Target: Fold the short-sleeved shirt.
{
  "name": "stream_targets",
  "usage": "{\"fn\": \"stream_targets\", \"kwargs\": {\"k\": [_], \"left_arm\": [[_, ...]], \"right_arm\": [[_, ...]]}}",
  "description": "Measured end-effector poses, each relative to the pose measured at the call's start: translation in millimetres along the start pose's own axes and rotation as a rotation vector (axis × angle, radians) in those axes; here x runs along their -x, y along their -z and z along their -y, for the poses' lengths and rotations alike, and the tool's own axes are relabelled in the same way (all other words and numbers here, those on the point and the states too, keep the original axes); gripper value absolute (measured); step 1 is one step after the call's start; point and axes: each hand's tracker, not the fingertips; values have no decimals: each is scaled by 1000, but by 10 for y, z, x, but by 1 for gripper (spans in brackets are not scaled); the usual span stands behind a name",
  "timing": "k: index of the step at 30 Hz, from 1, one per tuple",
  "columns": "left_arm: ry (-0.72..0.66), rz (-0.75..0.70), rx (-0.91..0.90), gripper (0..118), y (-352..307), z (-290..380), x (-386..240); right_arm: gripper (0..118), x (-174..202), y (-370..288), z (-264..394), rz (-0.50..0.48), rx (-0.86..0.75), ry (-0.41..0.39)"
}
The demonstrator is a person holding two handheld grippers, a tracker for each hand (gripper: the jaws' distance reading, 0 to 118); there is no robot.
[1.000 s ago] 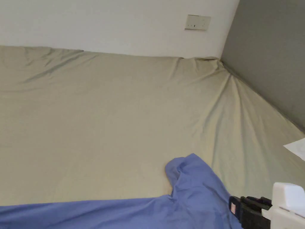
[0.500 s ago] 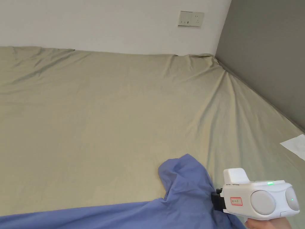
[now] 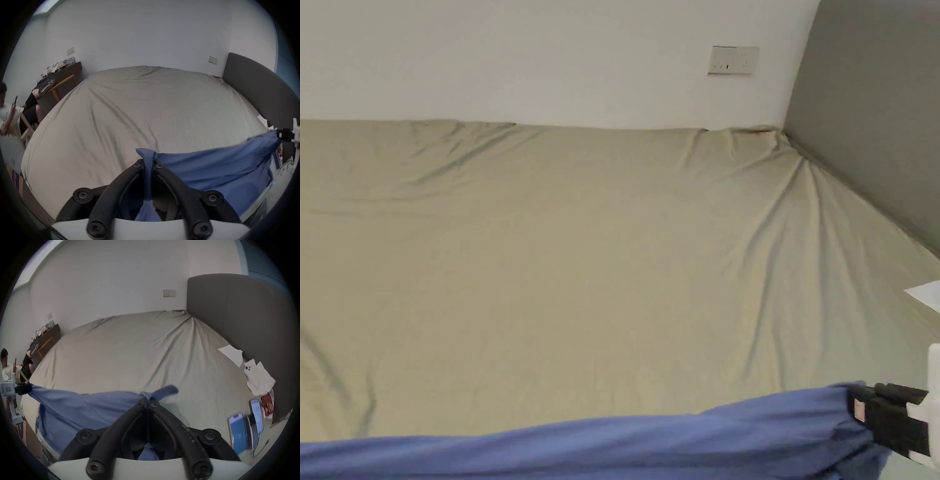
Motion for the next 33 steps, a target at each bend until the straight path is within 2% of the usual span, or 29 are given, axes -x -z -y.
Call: {"fn": "stream_targets", "kwargs": {"k": [2,6,12,21,22,23,24,25,27,28,30,32,33], "left_arm": [[-27,25,11,8,-180,209,84],[4,17,39,8,-375,618,57],[-32,-14,165,8,-216,1093,65],[-27,-46,231,8,63,1315,31],[-24,-47,228,8,85,1320,27],[-22,-49,219,10,86,1328,24],[-21,-59,203,19,73,1320,30],[-23,-96,188,32,45,1298,41],[-63,-147,185,72,-84,1233,132],[-116,-126,154,78,-205,1180,193],[-209,-49,49,82,-499,1072,292],[-251,10,-69,80,-779,980,262],[-250,29,-120,60,-885,955,223]], "right_arm": [[3,51,-263,265,11,-1,13],[3,58,-420,745,42,70,41],[3,-32,-102,1312,92,218,89],[3,-86,211,1588,121,287,70],[7,-95,244,1602,123,288,69],[15,-98,252,1622,160,273,72],[25,-117,224,1626,165,264,75],[34,-141,138,1626,187,256,84],[63,-177,-74,1586,277,228,65],[64,-191,-224,1555,287,177,55],[67,-176,-545,1464,299,82,79],[73,-119,-787,1378,277,-22,103],[72,-67,-867,1359,255,-59,105]]}}
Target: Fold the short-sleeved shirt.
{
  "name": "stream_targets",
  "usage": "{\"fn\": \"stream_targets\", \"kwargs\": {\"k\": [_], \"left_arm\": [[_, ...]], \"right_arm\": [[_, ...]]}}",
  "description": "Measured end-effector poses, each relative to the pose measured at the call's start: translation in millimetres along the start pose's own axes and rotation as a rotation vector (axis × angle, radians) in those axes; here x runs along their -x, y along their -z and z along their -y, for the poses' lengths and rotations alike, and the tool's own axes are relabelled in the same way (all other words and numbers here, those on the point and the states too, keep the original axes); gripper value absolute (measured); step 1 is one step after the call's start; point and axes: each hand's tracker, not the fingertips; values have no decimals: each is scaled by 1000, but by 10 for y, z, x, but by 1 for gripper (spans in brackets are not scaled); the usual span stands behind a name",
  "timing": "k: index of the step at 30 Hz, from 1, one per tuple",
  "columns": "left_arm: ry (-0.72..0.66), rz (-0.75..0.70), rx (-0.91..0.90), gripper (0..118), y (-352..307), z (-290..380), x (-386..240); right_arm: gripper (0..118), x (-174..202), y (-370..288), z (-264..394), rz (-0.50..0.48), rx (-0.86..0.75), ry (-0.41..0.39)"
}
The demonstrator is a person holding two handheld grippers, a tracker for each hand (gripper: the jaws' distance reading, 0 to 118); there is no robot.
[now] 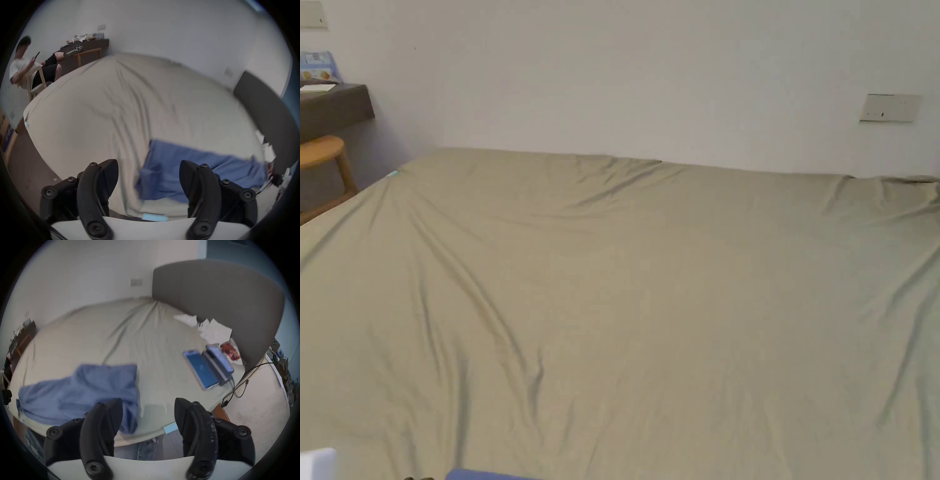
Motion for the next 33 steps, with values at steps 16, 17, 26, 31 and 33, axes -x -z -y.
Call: {"fn": "stream_targets", "kwargs": {"k": [16,17,26,31,33], "left_arm": [[147,48,167,0,364,190,-137],[134,47,167,0,401,108,-63],[23,235,374,103,1097,-174,508],[41,249,474,88,1385,-61,558],[34,274,525,81,1441,59,488]], "right_arm": [[2,718,-98,16,-252,-22,-58],[2,714,-94,-19,-249,-23,-54],[2,1047,-49,-193,-317,1,-63],[2,1330,-35,-212,-358,19,-134],[2,1388,-17,-203,-367,28,-148]]}}
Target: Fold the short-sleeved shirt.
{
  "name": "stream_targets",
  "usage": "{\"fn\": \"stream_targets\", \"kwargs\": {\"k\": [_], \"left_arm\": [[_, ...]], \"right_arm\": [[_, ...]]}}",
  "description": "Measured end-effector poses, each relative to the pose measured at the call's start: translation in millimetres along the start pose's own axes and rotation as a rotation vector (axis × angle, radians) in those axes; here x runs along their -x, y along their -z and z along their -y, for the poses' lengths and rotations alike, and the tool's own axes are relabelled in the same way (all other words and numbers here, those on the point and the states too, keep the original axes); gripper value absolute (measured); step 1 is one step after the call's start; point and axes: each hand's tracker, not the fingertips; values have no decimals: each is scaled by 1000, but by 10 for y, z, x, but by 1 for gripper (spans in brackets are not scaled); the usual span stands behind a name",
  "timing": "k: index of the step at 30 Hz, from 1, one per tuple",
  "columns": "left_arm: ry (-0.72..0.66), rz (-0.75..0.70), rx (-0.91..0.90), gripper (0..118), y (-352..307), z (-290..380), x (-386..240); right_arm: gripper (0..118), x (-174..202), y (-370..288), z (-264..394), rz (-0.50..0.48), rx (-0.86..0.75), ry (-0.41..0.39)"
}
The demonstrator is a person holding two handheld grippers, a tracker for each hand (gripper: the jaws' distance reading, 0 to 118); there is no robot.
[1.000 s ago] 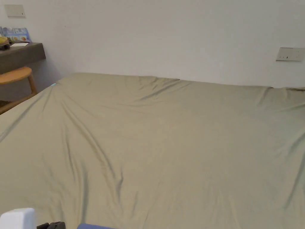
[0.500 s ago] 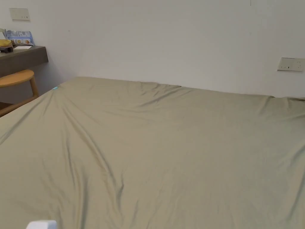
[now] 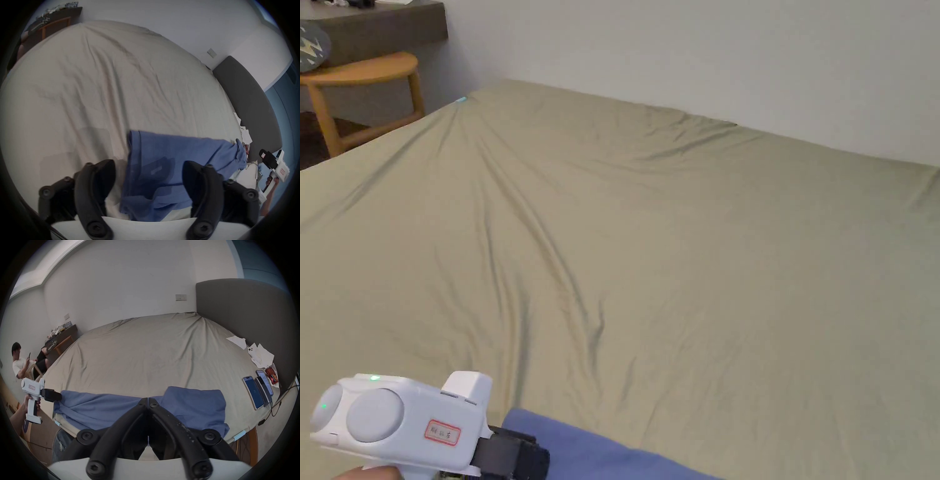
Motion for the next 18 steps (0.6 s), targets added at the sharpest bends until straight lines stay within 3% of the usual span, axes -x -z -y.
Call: {"fn": "stream_targets", "kwargs": {"k": [2,4,5,6,8,11,14,18], "left_arm": [[103,-41,-75,84,38,116,-155],[169,-68,-55,76,118,158,-262],[182,-134,-55,69,152,174,-311],[206,-161,-58,52,121,174,-356],[125,-158,-52,33,44,100,-327],[-63,-54,-81,29,-146,10,-187],[-123,29,-112,8,-359,28,-137],[-122,80,-139,8,-699,82,-186]], "right_arm": [[2,27,32,4,-11,14,-4],[2,37,58,20,-12,29,-7],[2,51,68,26,-9,38,-11],[2,61,70,34,-9,42,-14],[2,52,54,44,-14,46,-14],[2,36,46,56,-17,53,-9],[2,18,25,56,-4,48,-1],[2,-16,-32,26,0,32,19]]}}
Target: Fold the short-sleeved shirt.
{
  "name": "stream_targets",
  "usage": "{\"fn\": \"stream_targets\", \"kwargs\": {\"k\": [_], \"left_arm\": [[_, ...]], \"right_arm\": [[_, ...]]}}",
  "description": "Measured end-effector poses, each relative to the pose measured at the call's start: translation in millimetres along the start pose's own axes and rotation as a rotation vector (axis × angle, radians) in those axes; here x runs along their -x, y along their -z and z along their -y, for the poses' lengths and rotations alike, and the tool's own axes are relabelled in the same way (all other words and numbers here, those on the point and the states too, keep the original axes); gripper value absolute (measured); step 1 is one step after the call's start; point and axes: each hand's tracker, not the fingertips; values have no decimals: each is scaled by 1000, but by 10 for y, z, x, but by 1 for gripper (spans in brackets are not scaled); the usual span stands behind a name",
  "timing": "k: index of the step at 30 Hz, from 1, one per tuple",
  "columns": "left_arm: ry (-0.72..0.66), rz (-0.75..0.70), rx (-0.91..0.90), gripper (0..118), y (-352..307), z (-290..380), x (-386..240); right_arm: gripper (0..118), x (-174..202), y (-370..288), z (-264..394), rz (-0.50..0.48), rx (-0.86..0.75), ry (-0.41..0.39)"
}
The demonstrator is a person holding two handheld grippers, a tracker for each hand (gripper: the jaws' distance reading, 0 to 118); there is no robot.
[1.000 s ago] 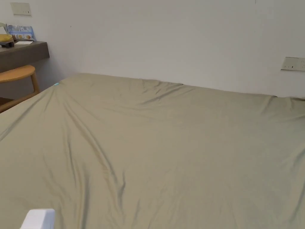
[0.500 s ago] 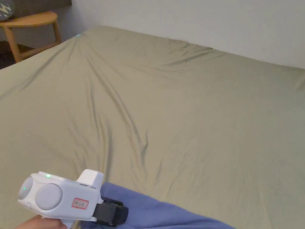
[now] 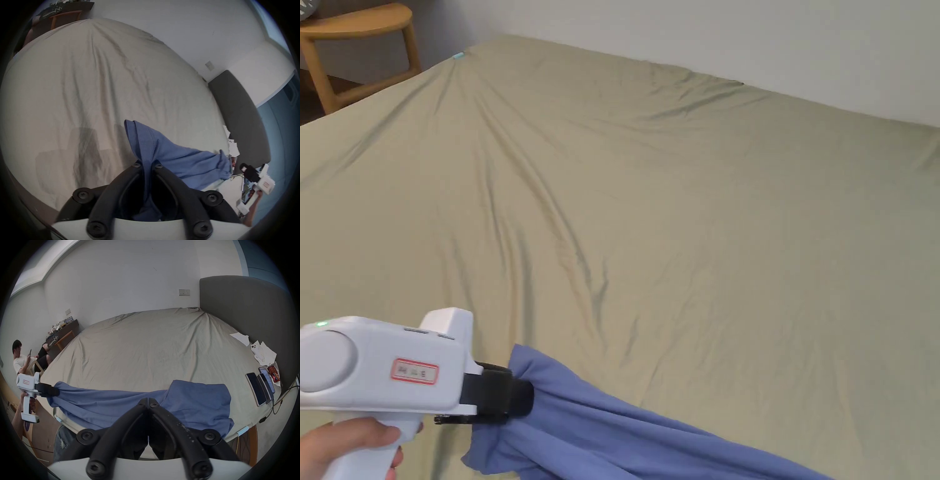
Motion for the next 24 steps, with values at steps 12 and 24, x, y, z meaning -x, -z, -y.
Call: {"fn": "stream_targets", "kwargs": {"k": [12,24], "left_arm": [[-32,-340,-132,7,-485,-298,275],[193,49,76,7,236,162,-1081]], "right_arm": [[2,-78,-101,31,-6,-37,35],[2,-121,-124,144,-38,-26,69]]}}
